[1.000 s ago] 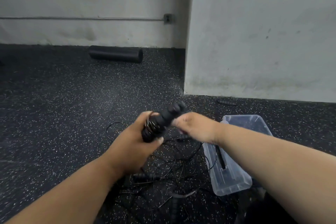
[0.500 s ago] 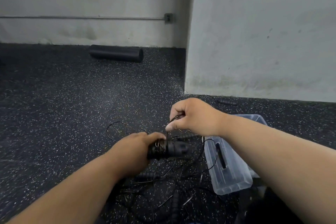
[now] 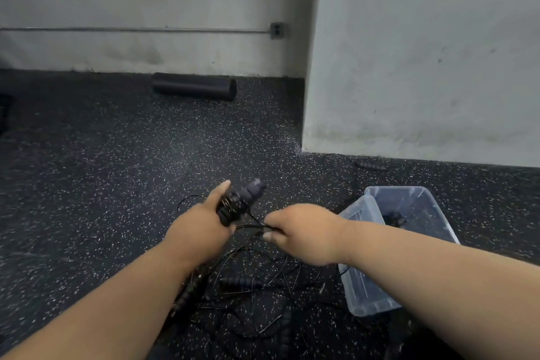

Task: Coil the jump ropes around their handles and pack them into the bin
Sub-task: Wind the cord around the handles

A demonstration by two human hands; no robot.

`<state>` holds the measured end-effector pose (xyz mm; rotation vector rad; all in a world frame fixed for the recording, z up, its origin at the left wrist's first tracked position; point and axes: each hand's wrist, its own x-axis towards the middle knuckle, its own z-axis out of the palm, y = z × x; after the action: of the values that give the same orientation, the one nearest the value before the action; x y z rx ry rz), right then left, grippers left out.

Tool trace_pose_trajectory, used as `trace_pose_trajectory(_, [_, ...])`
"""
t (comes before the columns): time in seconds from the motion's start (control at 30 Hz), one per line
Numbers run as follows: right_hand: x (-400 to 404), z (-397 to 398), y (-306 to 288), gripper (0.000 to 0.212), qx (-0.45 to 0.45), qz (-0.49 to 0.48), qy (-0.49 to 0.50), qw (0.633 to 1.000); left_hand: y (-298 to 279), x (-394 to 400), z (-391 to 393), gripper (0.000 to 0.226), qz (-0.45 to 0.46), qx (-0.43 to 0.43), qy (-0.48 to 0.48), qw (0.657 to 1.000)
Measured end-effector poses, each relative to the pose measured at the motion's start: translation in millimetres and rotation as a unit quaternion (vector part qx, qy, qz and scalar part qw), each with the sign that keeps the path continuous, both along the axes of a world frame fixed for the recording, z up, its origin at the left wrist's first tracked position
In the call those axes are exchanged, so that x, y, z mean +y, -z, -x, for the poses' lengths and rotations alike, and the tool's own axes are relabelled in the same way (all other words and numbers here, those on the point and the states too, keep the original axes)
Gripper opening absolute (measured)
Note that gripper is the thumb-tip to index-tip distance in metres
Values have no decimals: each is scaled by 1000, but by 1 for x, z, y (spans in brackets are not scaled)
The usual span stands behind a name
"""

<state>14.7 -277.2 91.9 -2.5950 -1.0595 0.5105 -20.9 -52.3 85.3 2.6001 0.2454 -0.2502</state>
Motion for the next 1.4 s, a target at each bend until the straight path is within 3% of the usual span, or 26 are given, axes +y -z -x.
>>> trace_pose_trajectory(0.07, [-1, -5, -19, 30, -70, -1, -12, 997, 8, 1, 2, 83, -111, 15, 66, 992])
trace_pose_trajectory(0.17, [-12, -20, -40, 29, -51, -48, 32, 997, 4, -12, 9, 79, -151, 5, 166, 974])
trace_pose_trajectory(0.27, [-24, -33, -41, 49, 33, -102, 58, 993, -6, -21, 13, 74, -139, -7, 252, 958])
trace_pose_trajectory(0.37, [-33, -39, -22, 55, 112, -142, 59, 982, -14, -29, 18, 70, -53, 5, 284, 957])
trace_pose_trajectory(0.5, [-34, -36, 8, 43, 205, -188, 92, 956, -20, -29, 21, 64, 99, -3, 231, 968])
trace_pose_trajectory(0.7, [-27, -35, 11, 31, 244, -246, 116, 931, -19, -39, 35, 79, 147, -26, 206, 967])
trace_pose_trajectory(0.87, [-20, -26, 15, 55, 215, -225, 117, 943, -18, -43, 30, 90, 284, -45, 105, 952])
trace_pose_trajectory(0.93, [-17, -26, 20, 38, 191, -208, 128, 951, -14, -39, 25, 81, 301, -32, 69, 950])
trace_pose_trajectory(1.17, [-18, -22, 38, 24, 158, -146, 127, 968, -11, -20, 6, 60, 404, 13, -80, 911])
trace_pose_trajectory(1.4, [-25, -35, 41, 29, 238, -234, 228, 915, -20, -17, 1, 41, 464, 40, -86, 881])
